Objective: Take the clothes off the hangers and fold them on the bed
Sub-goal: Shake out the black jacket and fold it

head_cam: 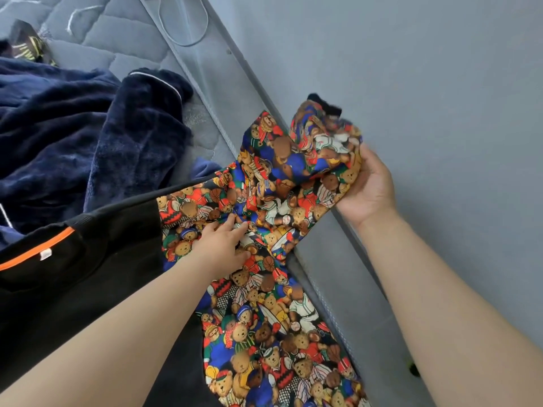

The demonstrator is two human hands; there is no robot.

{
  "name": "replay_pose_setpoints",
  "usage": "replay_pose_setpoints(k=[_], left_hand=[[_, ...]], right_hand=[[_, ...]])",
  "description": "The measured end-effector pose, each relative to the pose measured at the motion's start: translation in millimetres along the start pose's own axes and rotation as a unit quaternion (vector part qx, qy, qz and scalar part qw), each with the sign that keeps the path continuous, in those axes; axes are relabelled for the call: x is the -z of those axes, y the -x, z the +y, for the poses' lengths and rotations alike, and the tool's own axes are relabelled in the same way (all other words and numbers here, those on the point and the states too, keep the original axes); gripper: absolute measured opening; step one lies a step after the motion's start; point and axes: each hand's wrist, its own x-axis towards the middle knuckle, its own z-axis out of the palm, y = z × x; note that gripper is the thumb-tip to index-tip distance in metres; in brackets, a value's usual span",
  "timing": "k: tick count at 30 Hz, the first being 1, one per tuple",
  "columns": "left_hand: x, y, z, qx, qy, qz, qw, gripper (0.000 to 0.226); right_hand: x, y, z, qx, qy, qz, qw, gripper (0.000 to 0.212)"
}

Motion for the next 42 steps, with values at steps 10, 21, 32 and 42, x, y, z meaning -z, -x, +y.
replay_pose_setpoints(k=[10,21,32,42], left_hand=[[31,46,-12,0.003,0.314,0.076,0.946,0.049],[32,131,-66,0.053,0.563,0.169,0.807,0.028],[-15,156,-111,0.110,0.414,0.215,0.878,0.027],[10,130,-49,-0.118,0.159,0.366,0.909,0.021]], right_hand=[[-46,53,0,-0.024,0.106,-0.071,0.991,0.036],[-68,137,95,0.000,0.409,-0.130,0.903,0.017],[-6,160,197,-0.213,0.512,-0.068,0.829,0.023],[27,142,123,-0.249,0.382,0.120,0.882,0.079]])
